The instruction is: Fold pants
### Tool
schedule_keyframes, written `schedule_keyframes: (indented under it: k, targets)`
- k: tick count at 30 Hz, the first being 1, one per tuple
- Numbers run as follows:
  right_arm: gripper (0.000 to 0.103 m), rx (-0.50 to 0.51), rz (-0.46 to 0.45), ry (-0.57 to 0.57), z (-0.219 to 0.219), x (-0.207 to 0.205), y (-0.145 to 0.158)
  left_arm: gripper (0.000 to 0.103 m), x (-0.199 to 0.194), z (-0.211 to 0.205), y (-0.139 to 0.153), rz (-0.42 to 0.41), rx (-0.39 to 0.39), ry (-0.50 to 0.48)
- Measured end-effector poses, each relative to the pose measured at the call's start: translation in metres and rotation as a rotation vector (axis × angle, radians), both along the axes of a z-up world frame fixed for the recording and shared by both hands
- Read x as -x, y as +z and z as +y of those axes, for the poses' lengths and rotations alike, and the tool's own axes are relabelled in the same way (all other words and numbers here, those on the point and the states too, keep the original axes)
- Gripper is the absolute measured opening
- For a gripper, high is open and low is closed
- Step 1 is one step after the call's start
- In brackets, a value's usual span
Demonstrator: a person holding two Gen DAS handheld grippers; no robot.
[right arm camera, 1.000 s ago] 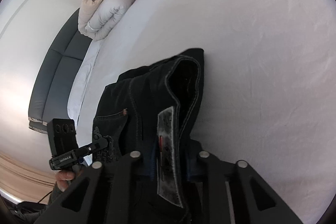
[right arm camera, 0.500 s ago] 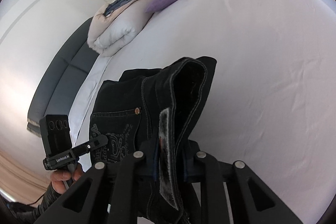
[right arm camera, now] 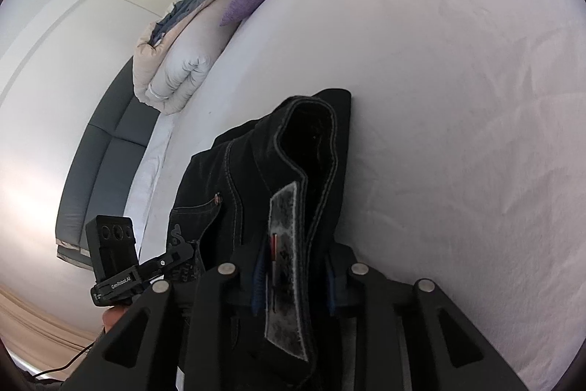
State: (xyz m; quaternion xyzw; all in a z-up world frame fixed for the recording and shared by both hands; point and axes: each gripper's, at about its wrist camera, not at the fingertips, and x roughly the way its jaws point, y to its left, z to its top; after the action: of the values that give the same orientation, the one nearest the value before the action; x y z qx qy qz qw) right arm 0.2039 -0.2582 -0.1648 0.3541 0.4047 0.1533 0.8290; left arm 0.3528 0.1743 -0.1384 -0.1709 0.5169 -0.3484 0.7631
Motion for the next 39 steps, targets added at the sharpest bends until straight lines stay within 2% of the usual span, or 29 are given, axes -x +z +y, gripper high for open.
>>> schedule_keyframes:
  k: [5, 9, 12, 14, 17, 19, 21, 23, 24, 25, 30, 34, 37, 39]
  targets:
    - [0.030, -0.010, 0.004, -0.012, 0.000, 0.002, 0.001, 0.042, 0.012, 0.000, 0.002, -0.028, -0.002, 0.011]
    - [0.035, 0.003, 0.011, -0.032, 0.000, 0.009, 0.006, 0.048, 0.024, -0.002, 0.014, -0.085, -0.068, 0.019]
    - [0.042, 0.037, 0.015, -0.056, 0.001, 0.017, 0.014, 0.048, 0.039, 0.003, 0.027, -0.149, -0.122, 0.032]
    - [0.046, 0.062, 0.019, -0.075, 0.002, 0.026, 0.019, 0.051, 0.053, 0.008, 0.038, -0.200, -0.168, 0.052]
    - [0.047, 0.099, 0.016, -0.105, 0.004, 0.048, 0.026, 0.061, 0.080, 0.017, 0.054, -0.291, -0.221, 0.090]
    - [0.049, 0.110, -0.005, -0.132, 0.005, 0.069, 0.032, 0.073, 0.100, 0.024, 0.065, -0.347, -0.239, 0.121]
    - [0.054, 0.120, -0.034, -0.177, 0.006, 0.091, 0.040, 0.074, 0.124, 0.030, 0.079, -0.416, -0.224, 0.158]
    - [0.063, 0.142, -0.058, -0.222, 0.010, 0.113, 0.047, 0.085, 0.152, 0.034, 0.096, -0.513, -0.251, 0.207]
    - [0.064, 0.159, -0.072, -0.243, 0.014, 0.124, 0.052, 0.096, 0.166, 0.034, 0.104, -0.558, -0.269, 0.231]
    - [0.066, 0.181, -0.091, -0.261, 0.019, 0.136, 0.057, 0.101, 0.181, 0.035, 0.111, -0.610, -0.285, 0.259]
    - [0.078, 0.300, -0.147, -0.310, 0.051, 0.180, 0.083, 0.103, 0.253, 0.034, 0.147, -0.840, -0.307, 0.355]
    - [0.087, 0.447, -0.206, -0.340, 0.083, 0.213, 0.110, 0.103, 0.288, 0.036, 0.166, -0.881, -0.315, 0.413]
    - [0.097, 0.519, -0.271, -0.377, 0.100, 0.237, 0.134, 0.103, 0.303, 0.042, 0.177, -0.875, -0.297, 0.398]
    - [0.101, 0.582, -0.330, -0.416, 0.111, 0.256, 0.154, 0.103, 0.311, 0.044, 0.186, -0.858, -0.324, 0.387]
